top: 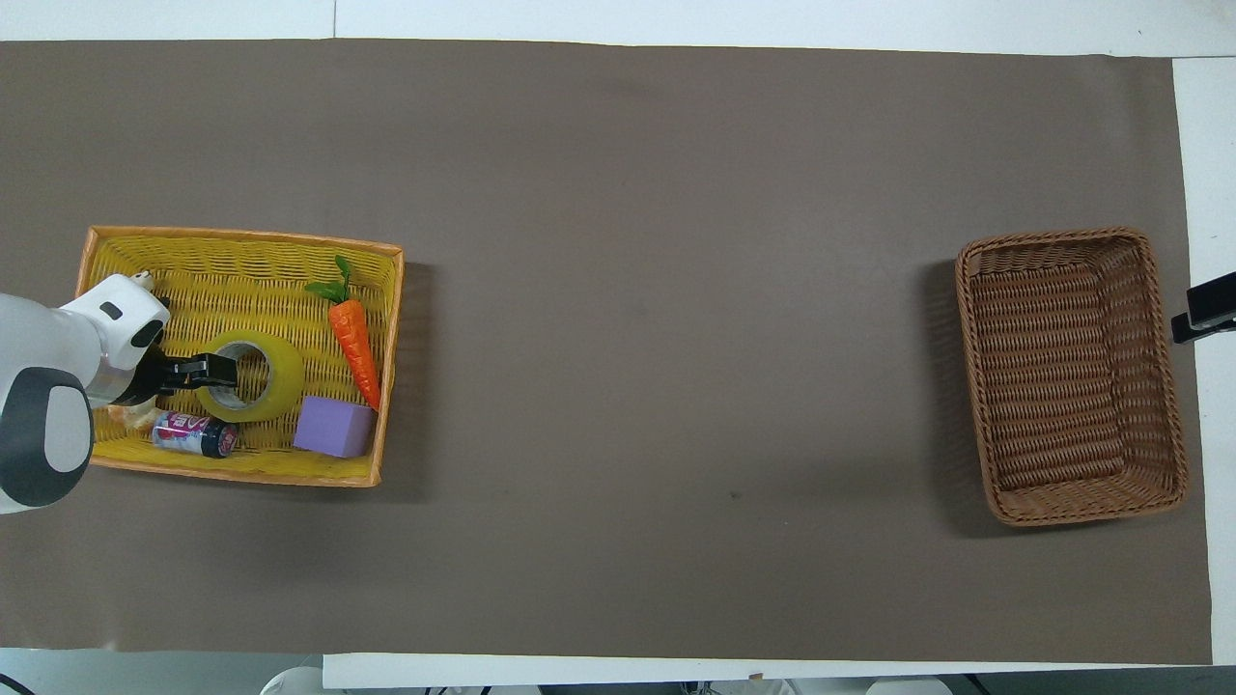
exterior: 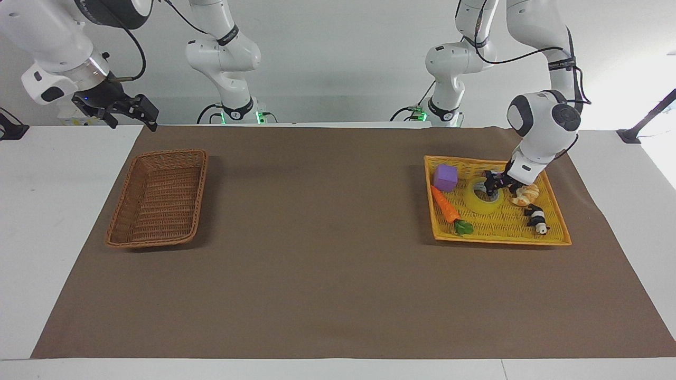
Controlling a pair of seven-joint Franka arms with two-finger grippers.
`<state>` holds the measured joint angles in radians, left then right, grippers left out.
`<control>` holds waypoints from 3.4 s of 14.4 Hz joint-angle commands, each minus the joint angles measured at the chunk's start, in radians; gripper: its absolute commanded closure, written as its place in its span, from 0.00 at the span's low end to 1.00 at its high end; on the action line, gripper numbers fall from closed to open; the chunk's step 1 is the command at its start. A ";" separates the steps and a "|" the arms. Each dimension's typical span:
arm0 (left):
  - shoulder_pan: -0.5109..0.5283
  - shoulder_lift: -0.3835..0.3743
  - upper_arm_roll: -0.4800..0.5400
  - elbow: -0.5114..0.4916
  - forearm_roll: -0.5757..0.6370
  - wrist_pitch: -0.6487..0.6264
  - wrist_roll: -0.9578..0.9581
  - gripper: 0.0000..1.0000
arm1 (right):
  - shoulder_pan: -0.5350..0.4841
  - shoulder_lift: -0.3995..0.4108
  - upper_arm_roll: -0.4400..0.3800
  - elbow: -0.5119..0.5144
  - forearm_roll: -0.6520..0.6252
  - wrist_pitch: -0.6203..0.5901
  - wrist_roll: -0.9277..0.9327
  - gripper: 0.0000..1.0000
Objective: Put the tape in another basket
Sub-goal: 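Lower the left gripper onto the tape roll in the yellow tray and grasp it, then lift the tape roll with the left gripper toward the table center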
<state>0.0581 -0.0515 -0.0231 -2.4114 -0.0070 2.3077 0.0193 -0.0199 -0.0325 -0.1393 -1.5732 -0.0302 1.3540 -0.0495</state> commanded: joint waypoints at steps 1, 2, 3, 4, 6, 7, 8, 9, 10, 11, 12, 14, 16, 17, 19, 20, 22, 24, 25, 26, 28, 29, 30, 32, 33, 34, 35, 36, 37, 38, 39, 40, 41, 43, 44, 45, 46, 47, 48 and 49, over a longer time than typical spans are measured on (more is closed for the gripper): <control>-0.007 -0.002 0.003 -0.026 0.015 0.044 0.004 0.19 | -0.008 -0.026 0.007 -0.030 -0.005 0.011 -0.023 0.00; -0.007 -0.001 0.002 -0.026 0.015 0.044 0.004 0.20 | -0.008 -0.026 0.007 -0.030 -0.004 0.011 -0.023 0.00; -0.011 -0.001 0.002 -0.026 0.015 0.044 0.005 0.21 | -0.008 -0.024 0.007 -0.030 -0.005 0.011 -0.023 0.00; -0.014 -0.002 0.002 -0.026 0.015 0.045 0.005 0.23 | -0.008 -0.026 0.007 -0.030 -0.005 0.010 -0.023 0.00; -0.014 -0.002 0.002 -0.028 0.015 0.047 0.011 0.24 | -0.008 -0.026 0.007 -0.030 -0.005 0.011 -0.023 0.00; -0.014 -0.002 0.002 -0.029 0.015 0.047 0.011 0.25 | -0.008 -0.026 0.007 -0.030 -0.005 0.011 -0.023 0.00; -0.014 -0.002 0.002 -0.029 0.015 0.048 0.013 0.25 | -0.008 -0.026 0.007 -0.030 -0.005 0.011 -0.023 0.00; -0.012 -0.001 0.002 -0.031 0.015 0.053 0.022 0.25 | -0.008 -0.026 0.007 -0.030 -0.005 0.011 -0.023 0.00; -0.012 -0.002 0.002 -0.031 0.015 0.052 0.031 0.26 | -0.008 -0.026 0.007 -0.030 -0.005 0.011 -0.023 0.00; -0.012 -0.002 0.002 -0.031 0.015 0.055 0.037 0.27 | -0.008 -0.026 0.007 -0.030 -0.005 0.011 -0.023 0.00; -0.012 -0.001 0.002 -0.031 0.015 0.053 0.037 0.27 | -0.008 -0.026 0.007 -0.030 -0.005 0.010 -0.023 0.00; -0.012 -0.001 0.002 -0.031 0.015 0.055 0.045 0.28 | -0.008 -0.026 0.006 -0.030 -0.005 0.011 -0.023 0.00; -0.012 -0.001 0.002 -0.031 0.015 0.055 0.051 0.28 | -0.008 -0.026 0.007 -0.030 -0.005 0.011 -0.023 0.00; -0.012 -0.001 0.002 -0.031 0.015 0.055 0.054 0.29 | -0.008 -0.026 0.007 -0.030 -0.005 0.011 -0.023 0.00; -0.014 -0.002 0.002 -0.034 0.015 0.047 0.057 0.30 | -0.008 -0.026 0.007 -0.030 -0.005 0.010 -0.023 0.00; -0.014 -0.004 0.002 -0.037 0.015 0.047 0.059 0.30 | -0.008 -0.026 0.007 -0.030 -0.005 0.011 -0.023 0.00; -0.012 -0.004 0.002 -0.037 0.015 0.045 0.085 0.30 | -0.008 -0.026 0.007 -0.030 -0.005 0.011 -0.023 0.00; -0.012 0.010 0.002 -0.038 0.015 0.047 0.088 0.30 | -0.008 -0.026 0.007 -0.030 -0.005 0.011 -0.023 0.00; -0.014 0.027 0.002 -0.034 0.015 0.042 0.088 0.29 | -0.008 -0.026 0.007 -0.030 -0.005 0.011 -0.023 0.00; -0.014 0.025 0.002 -0.029 0.015 0.033 0.085 0.29 | -0.008 -0.026 0.007 -0.030 -0.005 0.011 -0.023 0.00; -0.026 0.030 0.002 -0.026 0.015 0.036 0.085 0.28 | -0.008 -0.026 0.007 -0.030 -0.005 0.011 -0.023 0.00; -0.026 0.030 0.002 -0.023 0.015 0.039 0.085 0.28 | -0.008 -0.026 0.007 -0.030 -0.005 0.011 -0.023 0.00; -0.026 0.032 0.002 -0.023 0.015 0.039 0.086 0.29 | -0.008 -0.026 0.007 -0.030 -0.005 0.011 -0.023 0.00; -0.027 0.032 0.002 -0.021 0.015 0.041 0.085 0.49 | -0.008 -0.026 0.007 -0.030 -0.005 0.011 -0.023 0.00; -0.027 0.032 0.002 -0.021 0.013 0.038 0.079 0.63 | -0.008 -0.026 0.007 -0.030 -0.005 0.011 -0.023 0.00; -0.027 0.030 0.002 -0.023 0.013 0.033 0.079 0.80 | -0.008 -0.026 0.007 -0.030 -0.005 0.011 -0.023 0.00; -0.027 0.030 0.002 -0.023 0.013 0.032 0.079 0.92 | -0.008 -0.026 0.007 -0.030 -0.005 0.010 -0.023 0.00; -0.027 0.029 0.002 -0.023 0.013 0.030 0.079 1.00 | -0.008 -0.026 0.007 -0.030 -0.005 0.011 -0.023 0.00; -0.027 0.030 0.002 -0.021 0.013 0.030 0.080 1.00 | -0.008 -0.026 0.007 -0.030 -0.005 0.011 -0.023 0.00; -0.026 0.033 0.002 -0.009 0.013 0.013 0.082 1.00 | -0.008 -0.026 0.007 -0.030 -0.005 0.011 -0.023 0.00; -0.027 0.041 0.002 0.038 0.013 -0.037 0.082 1.00 | -0.008 -0.026 0.007 -0.030 -0.005 0.011 -0.023 0.00; -0.027 0.051 0.002 0.114 0.013 -0.124 0.083 1.00 | -0.008 -0.026 0.007 -0.030 -0.005 0.011 -0.023 0.00; -0.027 0.071 0.000 0.202 0.012 -0.217 0.082 1.00 | -0.008 -0.026 0.007 -0.030 -0.005 0.010 -0.023 0.00; -0.030 0.090 0.000 0.341 -0.029 -0.351 0.070 1.00 | -0.008 -0.026 0.007 -0.030 -0.005 0.010 -0.023 0.00; -0.049 0.099 0.000 0.383 -0.092 -0.372 0.045 1.00 | -0.008 -0.026 0.007 -0.030 -0.005 0.010 -0.023 0.00; -0.075 0.098 0.002 0.394 -0.144 -0.364 -0.017 1.00 | -0.008 -0.026 0.007 -0.030 -0.005 0.011 -0.023 0.00; -0.110 0.099 0.002 0.397 -0.160 -0.352 -0.089 1.00 | -0.008 -0.026 0.007 -0.030 -0.005 0.011 -0.023 0.00; -0.154 0.101 0.002 0.397 -0.163 -0.318 -0.169 1.00 | -0.008 -0.026 0.007 -0.030 -0.005 0.010 -0.023 0.00; -0.205 0.105 0.000 0.391 -0.169 -0.271 -0.244 1.00 | -0.008 -0.026 0.007 -0.030 -0.004 0.011 -0.023 0.00; -0.260 0.111 0.002 0.391 -0.169 -0.222 -0.310 1.00 | -0.008 -0.026 0.007 -0.030 -0.005 0.011 -0.023 0.00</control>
<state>-0.1000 0.0299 -0.0327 -2.0380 -0.1617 2.0170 -0.1602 -0.0199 -0.0325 -0.1393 -1.5732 -0.0302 1.3540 -0.0495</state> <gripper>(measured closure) 0.780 0.000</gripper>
